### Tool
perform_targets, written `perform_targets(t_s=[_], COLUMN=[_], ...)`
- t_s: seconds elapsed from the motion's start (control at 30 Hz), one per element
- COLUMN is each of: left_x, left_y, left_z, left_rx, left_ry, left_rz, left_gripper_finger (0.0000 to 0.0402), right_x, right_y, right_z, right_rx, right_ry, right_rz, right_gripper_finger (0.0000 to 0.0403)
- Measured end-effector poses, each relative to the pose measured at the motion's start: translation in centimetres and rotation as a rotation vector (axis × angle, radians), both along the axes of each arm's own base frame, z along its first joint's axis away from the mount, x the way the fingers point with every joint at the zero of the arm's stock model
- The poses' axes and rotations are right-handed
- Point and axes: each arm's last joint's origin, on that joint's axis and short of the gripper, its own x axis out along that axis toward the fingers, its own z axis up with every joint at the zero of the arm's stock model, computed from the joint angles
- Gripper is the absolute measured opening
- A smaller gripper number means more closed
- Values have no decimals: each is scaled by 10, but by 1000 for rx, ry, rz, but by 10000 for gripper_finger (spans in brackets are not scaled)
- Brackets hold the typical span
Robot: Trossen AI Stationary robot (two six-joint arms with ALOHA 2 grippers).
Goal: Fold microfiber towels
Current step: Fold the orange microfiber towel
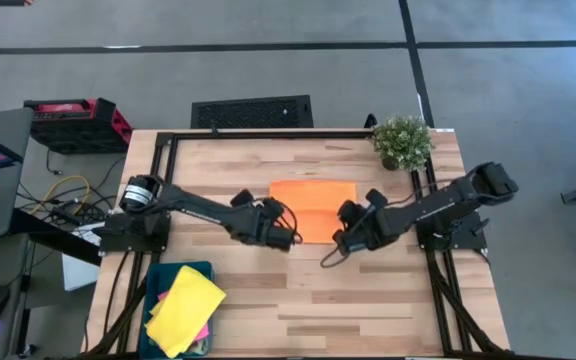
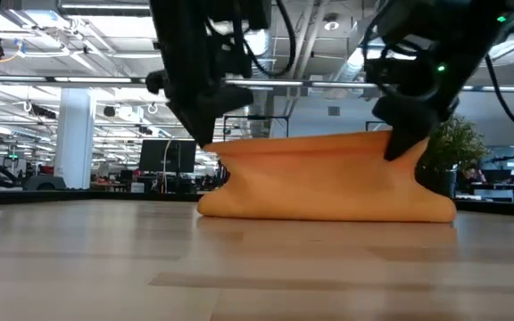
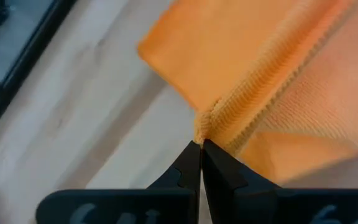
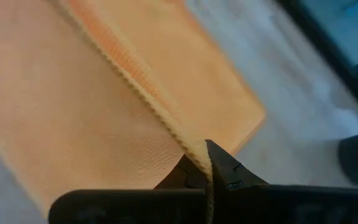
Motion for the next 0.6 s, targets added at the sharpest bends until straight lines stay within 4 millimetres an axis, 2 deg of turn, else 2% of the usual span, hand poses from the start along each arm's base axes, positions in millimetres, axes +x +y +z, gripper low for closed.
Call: perform_targets(t_s=[0.1,0.23,0.43,0.6], left_x=[2,6,9,9], left_y=[20,38,55,66], left_z=[-8,-11,-10,-10], left_rx=[18,30,34,38], left_ry=[-12,0,-8,-9], left_rz=[46,25,39,70], left_gripper_finger=[0,0,0,0], right_x=[4,9,11,12], right_y=[-14,-30,-46,-51], right_z=[1,1,0,0], right_rx=[-39,-46,8,54], right_ry=[6,25,33,23], right_rz=[-24,-40,-91,-110], right_gripper_finger=[7,7,11,31])
